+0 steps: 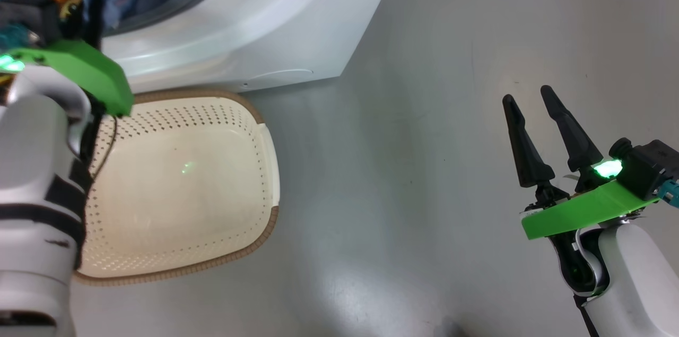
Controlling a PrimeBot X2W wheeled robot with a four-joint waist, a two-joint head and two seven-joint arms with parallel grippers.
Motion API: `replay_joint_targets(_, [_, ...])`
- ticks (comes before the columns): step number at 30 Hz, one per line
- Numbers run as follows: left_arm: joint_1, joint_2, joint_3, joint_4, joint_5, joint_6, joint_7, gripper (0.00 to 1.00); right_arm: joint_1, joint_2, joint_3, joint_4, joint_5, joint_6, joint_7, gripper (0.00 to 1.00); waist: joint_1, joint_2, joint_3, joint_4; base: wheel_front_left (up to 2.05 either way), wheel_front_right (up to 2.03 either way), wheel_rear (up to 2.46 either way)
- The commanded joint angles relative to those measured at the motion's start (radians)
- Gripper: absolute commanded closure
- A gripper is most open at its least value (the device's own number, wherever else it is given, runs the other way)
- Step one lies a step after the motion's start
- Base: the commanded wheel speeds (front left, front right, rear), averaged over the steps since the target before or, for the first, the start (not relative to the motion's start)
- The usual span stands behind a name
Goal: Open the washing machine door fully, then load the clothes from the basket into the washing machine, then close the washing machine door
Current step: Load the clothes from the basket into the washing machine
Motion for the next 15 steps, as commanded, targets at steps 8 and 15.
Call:
replay_joint_targets(8, [-0.127,0.076,0.062,0.020,-0.017,0.047,-0.005,1.00,-0.007,0.009,0.019,-0.027,0.008,0.002,-0.005,0.00,-0.0001,-0.0001,0.026,-0.024,0.00,0.00,0.00])
replay_joint_targets(15, [-0.211,0.113,0.087,0.033,-0.020,0.099,-0.005,1.00,-0.016,0.028,0.046,-0.023,0.013,0.002,-0.005,0.00,-0.0001,-0.0001,0.029,-0.065,0.00,0.00,0.00])
